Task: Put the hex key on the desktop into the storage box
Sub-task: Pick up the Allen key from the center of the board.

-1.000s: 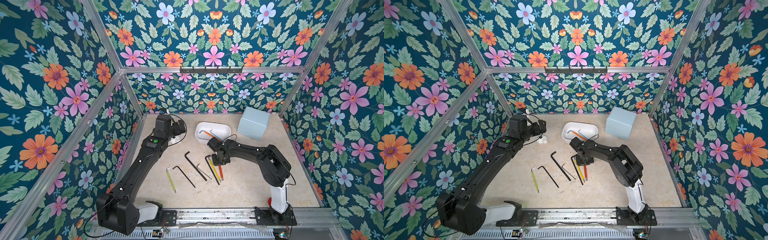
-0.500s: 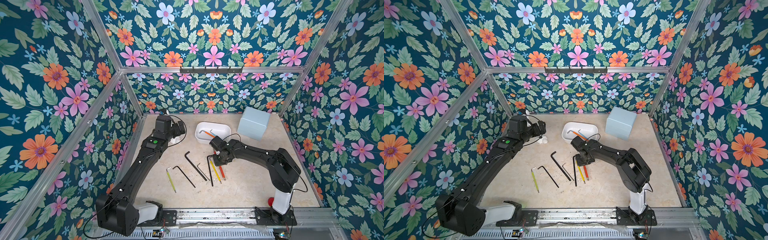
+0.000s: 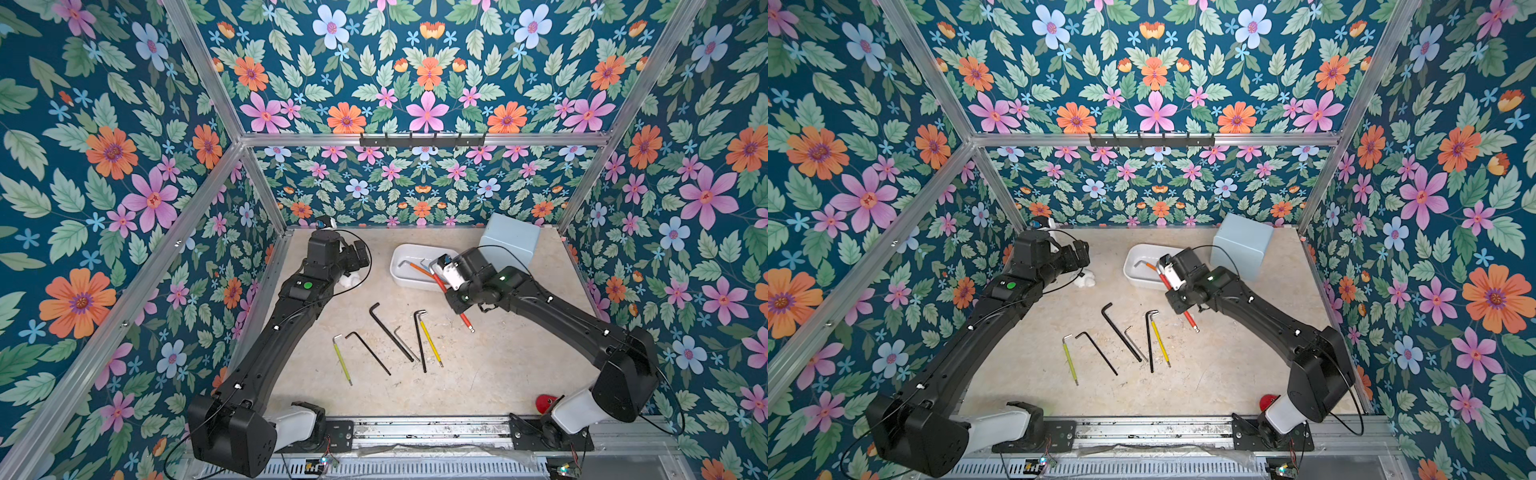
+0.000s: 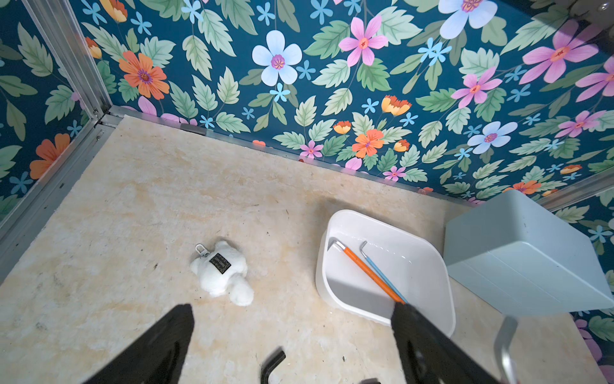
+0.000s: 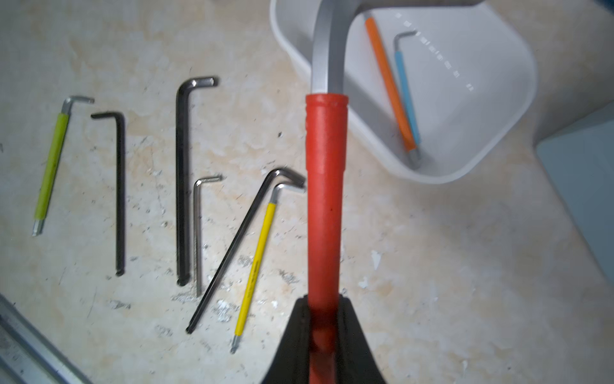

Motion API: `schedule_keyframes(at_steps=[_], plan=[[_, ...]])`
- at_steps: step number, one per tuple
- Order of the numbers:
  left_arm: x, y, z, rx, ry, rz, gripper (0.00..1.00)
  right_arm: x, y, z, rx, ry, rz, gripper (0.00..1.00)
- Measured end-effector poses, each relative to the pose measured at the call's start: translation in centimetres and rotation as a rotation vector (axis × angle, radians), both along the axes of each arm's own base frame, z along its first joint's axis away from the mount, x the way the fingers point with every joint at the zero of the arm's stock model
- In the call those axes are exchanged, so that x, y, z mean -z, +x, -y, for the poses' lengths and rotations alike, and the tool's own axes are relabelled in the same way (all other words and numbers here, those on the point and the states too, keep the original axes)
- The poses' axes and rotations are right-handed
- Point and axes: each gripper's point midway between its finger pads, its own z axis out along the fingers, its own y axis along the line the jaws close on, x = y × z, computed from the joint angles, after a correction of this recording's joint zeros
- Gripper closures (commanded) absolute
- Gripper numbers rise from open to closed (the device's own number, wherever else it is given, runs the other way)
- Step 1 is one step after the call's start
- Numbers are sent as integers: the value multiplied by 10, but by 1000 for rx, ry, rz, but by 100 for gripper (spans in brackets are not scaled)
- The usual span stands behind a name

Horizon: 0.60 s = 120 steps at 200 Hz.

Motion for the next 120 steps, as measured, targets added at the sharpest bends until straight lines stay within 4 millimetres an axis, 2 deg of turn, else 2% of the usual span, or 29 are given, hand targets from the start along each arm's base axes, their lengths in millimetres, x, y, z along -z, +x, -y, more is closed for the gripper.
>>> schedule_keyframes(at_steps=[12, 37, 75, 120], plan=[[-1, -1, -1, -1, 2, 4, 1, -8, 14, 1, -35, 26, 43, 100], [-5, 0, 0, 0, 0, 13, 0, -14, 33, -15, -173, 78, 90, 100], [-19, -3, -1, -2, -10, 42, 0, 10, 71, -33, -293, 27, 90, 100], [-24, -14, -10, -23, 6, 53, 0, 19, 125, -51, -340, -8, 108, 100]])
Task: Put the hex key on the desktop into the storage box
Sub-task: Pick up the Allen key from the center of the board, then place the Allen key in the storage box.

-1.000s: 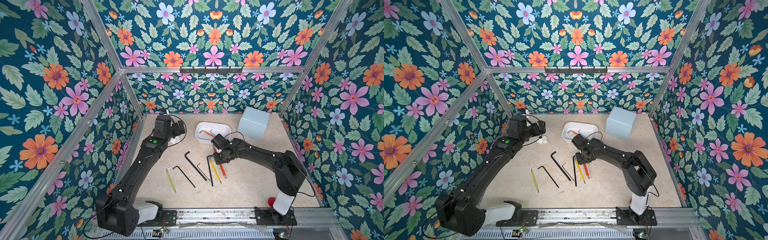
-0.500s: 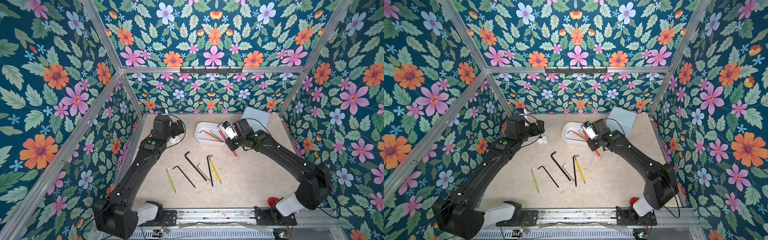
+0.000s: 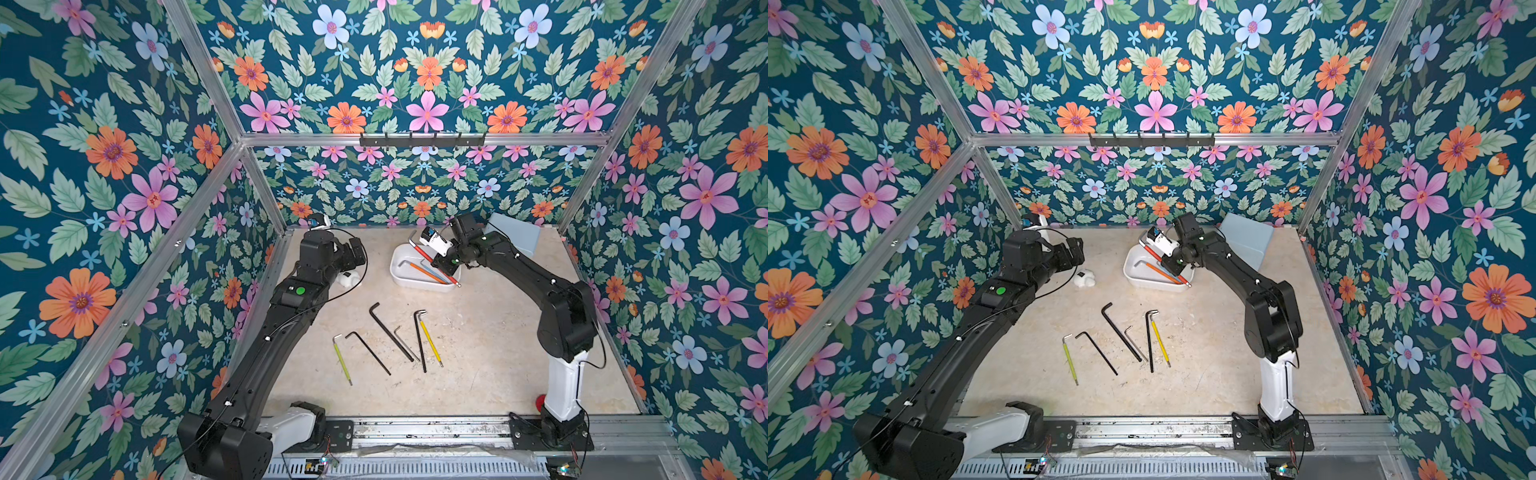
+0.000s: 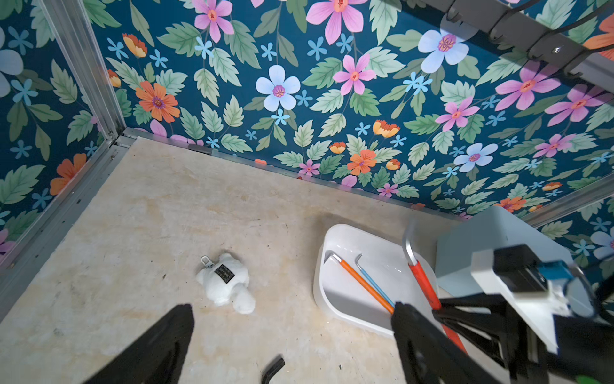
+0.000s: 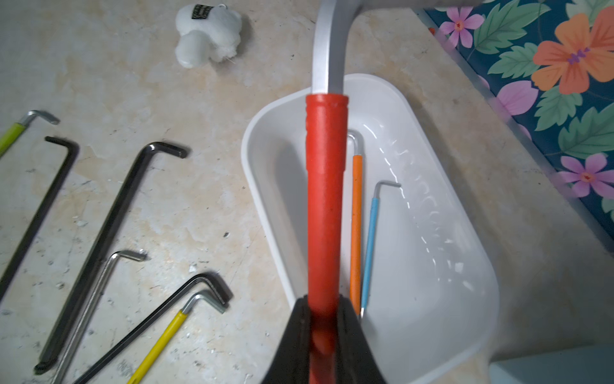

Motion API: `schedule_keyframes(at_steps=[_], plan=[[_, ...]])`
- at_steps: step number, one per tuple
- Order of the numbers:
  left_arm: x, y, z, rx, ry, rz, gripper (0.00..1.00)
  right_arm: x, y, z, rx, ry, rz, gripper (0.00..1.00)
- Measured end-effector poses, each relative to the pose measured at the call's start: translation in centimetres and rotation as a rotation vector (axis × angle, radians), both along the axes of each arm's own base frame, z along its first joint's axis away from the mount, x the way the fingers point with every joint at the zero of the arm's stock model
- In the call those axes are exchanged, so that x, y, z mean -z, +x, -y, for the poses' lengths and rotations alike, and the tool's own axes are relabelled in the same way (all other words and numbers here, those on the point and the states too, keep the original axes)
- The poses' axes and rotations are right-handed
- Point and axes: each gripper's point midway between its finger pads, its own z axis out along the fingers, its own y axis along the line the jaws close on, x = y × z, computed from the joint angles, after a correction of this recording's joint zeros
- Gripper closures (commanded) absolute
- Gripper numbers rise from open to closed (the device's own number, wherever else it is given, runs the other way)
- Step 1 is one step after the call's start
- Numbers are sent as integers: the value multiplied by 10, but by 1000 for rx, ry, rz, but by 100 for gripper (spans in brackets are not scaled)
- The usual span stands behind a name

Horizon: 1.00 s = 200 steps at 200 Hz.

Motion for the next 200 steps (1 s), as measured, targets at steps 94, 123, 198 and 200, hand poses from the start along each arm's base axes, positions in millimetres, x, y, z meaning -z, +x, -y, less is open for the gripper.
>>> schedule_keyframes(at_steps=[94, 123, 198, 200], plan=[[15, -7, -12, -43, 57, -45, 1, 54, 29, -9, -13, -61, -85, 100], [21, -6, -14, -45, 77, -58, 1, 64, 30, -11, -14, -63, -103, 100], [33, 2, -12, -52, 91, -75, 0, 103, 25, -10, 30, -71, -201, 100], [33, 3, -12, -52, 91, -76, 0, 104, 25, -10, 30, -71, -203, 100]])
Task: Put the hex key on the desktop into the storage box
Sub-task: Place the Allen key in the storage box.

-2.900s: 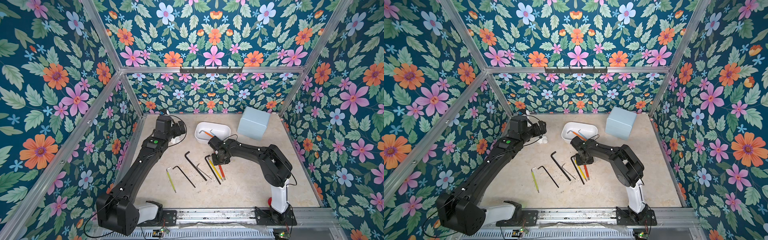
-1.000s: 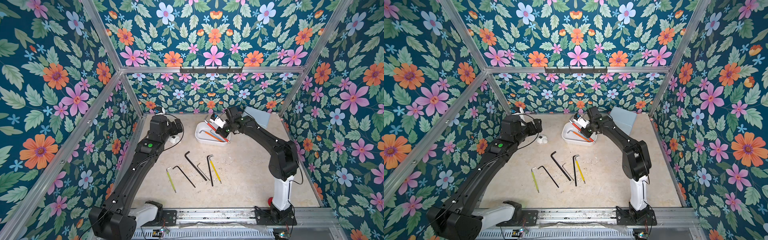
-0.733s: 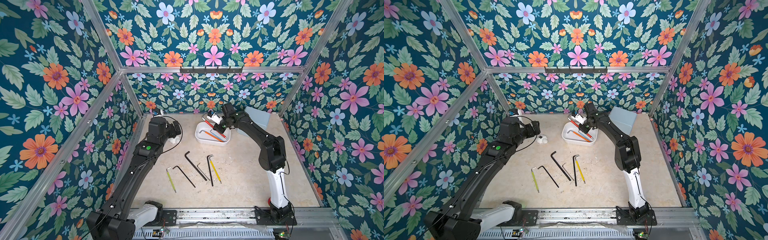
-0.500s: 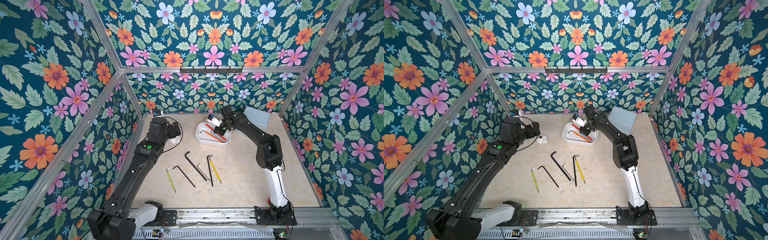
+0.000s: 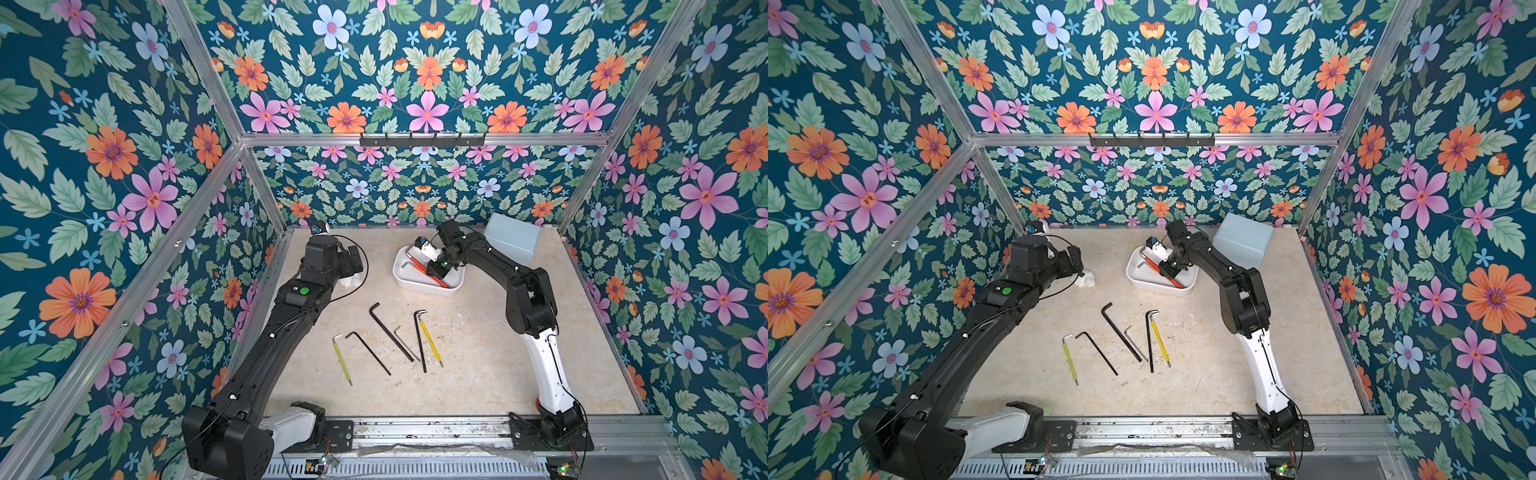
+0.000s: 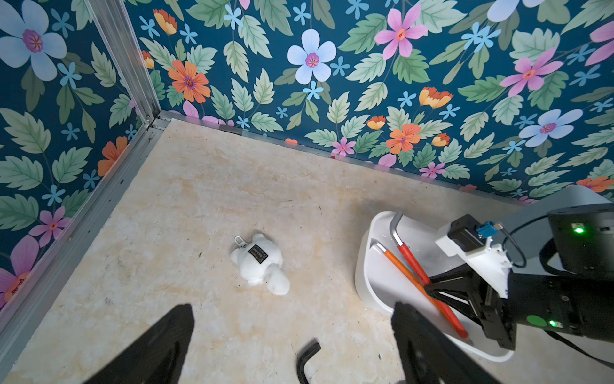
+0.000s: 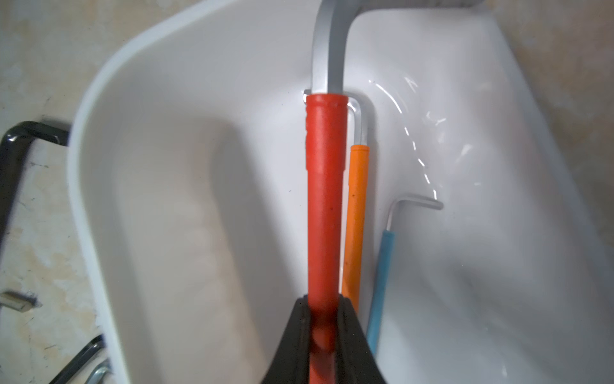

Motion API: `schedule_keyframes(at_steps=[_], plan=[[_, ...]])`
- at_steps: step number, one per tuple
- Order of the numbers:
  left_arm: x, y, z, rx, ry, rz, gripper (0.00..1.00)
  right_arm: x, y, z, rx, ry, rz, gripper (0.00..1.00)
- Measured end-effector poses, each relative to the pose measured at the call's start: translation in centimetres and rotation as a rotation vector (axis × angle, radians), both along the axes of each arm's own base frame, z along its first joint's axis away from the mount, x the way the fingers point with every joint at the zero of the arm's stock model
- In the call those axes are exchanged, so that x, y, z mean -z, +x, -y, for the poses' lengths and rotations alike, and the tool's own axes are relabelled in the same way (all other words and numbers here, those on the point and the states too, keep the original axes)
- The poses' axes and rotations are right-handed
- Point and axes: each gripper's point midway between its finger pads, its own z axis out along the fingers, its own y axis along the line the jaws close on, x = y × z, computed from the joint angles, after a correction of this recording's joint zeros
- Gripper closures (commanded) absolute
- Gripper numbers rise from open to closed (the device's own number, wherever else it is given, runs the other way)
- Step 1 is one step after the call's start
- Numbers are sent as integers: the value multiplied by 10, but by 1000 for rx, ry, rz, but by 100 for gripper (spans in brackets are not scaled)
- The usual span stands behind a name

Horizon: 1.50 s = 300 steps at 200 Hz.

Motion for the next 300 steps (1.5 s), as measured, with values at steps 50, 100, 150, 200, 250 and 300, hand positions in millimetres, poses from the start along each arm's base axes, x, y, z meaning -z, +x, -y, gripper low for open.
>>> schedule_keyframes(at_steps=[50, 100, 150, 200, 250, 300], plan=[[5, 7, 1, 1, 15, -11, 1, 15, 3, -4, 35, 7, -39, 100], [-7, 12, -1, -2, 35, 16, 1, 22, 6, -5, 72, 13, -62, 81], [-3, 16, -5, -8, 59, 4, 1, 16, 19, -7, 140, 21, -50, 62], [-13, 22, -1, -2, 47, 26, 0, -43, 39, -7, 232, 79, 45, 60], [-14, 18, -1, 5, 32, 40, 1, -148, 39, -5, 341, 205, 170, 59], [-3, 5, -1, 2, -16, 24, 1, -167, -30, 0, 431, 179, 93, 56]])
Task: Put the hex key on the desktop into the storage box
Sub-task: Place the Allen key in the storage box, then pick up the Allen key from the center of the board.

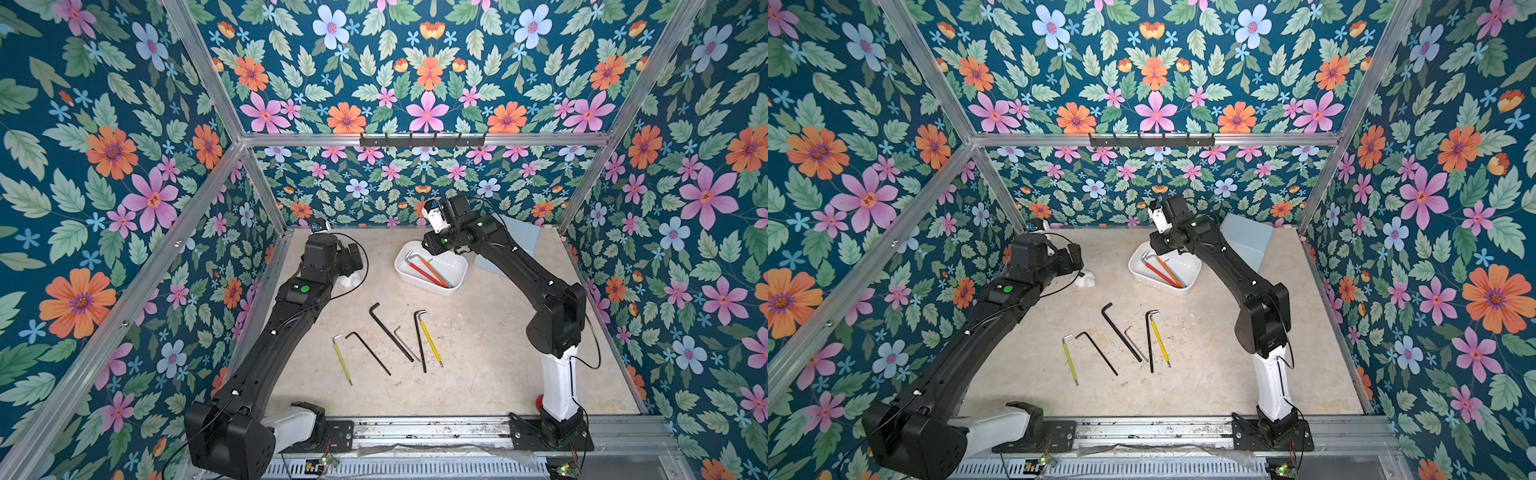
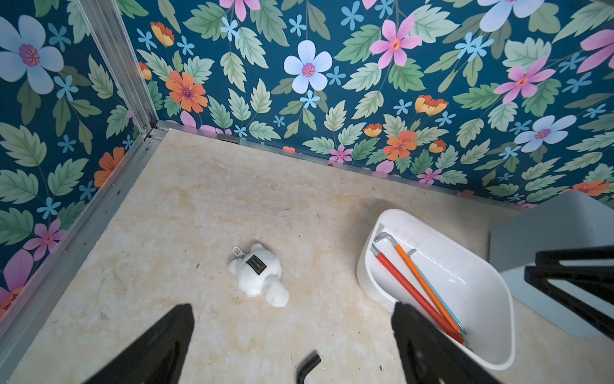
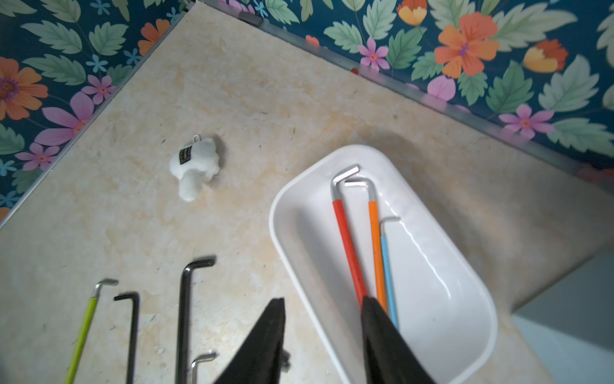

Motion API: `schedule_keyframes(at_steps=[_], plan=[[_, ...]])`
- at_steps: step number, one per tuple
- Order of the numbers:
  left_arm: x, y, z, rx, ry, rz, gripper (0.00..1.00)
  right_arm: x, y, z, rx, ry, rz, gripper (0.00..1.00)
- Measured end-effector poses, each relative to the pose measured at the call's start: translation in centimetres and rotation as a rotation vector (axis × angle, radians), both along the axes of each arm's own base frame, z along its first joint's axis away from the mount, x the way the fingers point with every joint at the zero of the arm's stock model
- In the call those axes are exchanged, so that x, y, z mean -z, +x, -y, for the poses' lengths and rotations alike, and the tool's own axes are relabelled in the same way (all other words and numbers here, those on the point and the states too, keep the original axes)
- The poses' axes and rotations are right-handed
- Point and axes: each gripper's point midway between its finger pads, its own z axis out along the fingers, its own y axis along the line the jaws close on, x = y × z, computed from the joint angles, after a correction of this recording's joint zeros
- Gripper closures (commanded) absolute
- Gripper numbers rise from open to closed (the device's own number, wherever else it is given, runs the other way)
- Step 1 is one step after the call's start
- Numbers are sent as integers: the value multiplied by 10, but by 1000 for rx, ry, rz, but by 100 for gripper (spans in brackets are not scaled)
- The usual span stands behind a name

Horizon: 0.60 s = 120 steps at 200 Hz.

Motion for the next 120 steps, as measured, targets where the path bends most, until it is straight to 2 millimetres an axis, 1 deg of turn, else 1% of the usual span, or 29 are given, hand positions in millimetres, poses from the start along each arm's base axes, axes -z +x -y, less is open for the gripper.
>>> schedule_keyframes(at_steps=[15, 36, 45, 64, 88, 100, 120], plan=[[0, -3, 0, 2, -6, 1, 1, 11, -29, 11, 30, -39, -49, 55], [1, -5, -1, -5, -23, 1, 1, 30, -71, 17, 36, -71, -124, 55], [2, -5, 0, -2, -25, -2, 1, 43, -89, 21, 44, -88, -168, 55], [4, -6, 3, 10, -36, -10, 1, 70, -119, 30, 77, -132, -242, 55], [6, -6, 4, 9, -52, -18, 1, 97, -161, 25, 72, -142, -333, 55], [6, -7, 5, 10, -57, -20, 1, 107, -175, 22, 76, -139, -363, 55], [6, -7, 6, 15, -72, -23, 1, 121, -186, 17, 99, -136, -393, 55]])
